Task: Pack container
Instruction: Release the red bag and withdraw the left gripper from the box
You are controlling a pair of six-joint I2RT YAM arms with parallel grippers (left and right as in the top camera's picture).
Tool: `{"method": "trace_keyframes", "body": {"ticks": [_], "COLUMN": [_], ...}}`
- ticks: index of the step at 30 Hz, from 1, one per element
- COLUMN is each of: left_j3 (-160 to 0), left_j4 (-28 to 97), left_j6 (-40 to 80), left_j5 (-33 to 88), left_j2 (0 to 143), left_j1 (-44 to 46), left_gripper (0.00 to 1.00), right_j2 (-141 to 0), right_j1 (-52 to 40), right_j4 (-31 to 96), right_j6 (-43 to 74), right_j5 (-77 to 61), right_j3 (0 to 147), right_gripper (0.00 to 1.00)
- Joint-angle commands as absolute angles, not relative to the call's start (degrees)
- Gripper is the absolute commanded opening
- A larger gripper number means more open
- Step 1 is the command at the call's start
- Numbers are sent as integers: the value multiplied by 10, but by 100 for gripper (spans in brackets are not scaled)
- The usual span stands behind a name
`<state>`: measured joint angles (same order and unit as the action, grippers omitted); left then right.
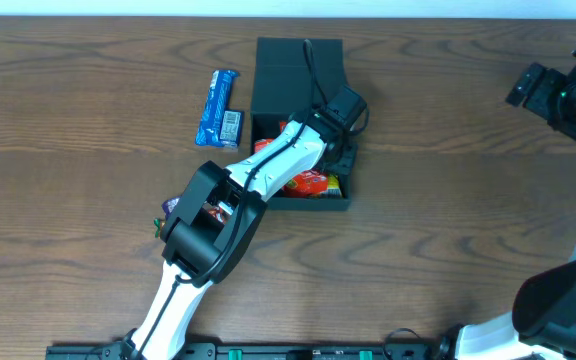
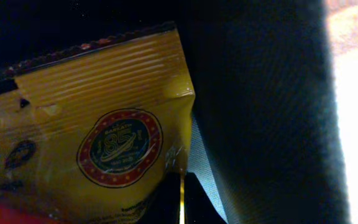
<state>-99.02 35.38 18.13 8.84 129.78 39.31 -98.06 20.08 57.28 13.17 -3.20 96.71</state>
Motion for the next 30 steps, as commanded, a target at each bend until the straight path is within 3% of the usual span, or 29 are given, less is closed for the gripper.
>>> {"method": "trace_keyframes", "body": {"ticks": [1, 12, 19, 25, 27, 29, 30], "left_j3": [-994, -1046, -1046, -1023, -1002, -967, -945], "left_j4": [359, 359, 422, 510, 514, 510, 503], "left_j6": [200, 190, 184, 220, 223, 223, 223], "left_j5": [43, 33, -243, -164, -134, -80, -39], "left_j2": [1312, 1174, 1056, 1056, 1056, 1056, 1056], "left_j1": [385, 382, 358, 255, 216, 174, 155], "left_gripper": [6, 6, 6, 6, 6, 6, 6], "right_j2": [-971, -971, -971, -971, -972, -973, -973], "right_j1": [204, 204, 204, 197, 187, 172, 163], "right_j4": [571, 568, 568, 572, 572, 571, 567], "right_j6": [126, 126, 126, 93, 84, 76, 76], "right_j5": [-35, -35, -36, -126, -142, -157, -164], "right_j3": [971, 971, 971, 966, 959, 946, 936], "right_gripper": [99, 99, 99, 99, 89, 62, 35]}}
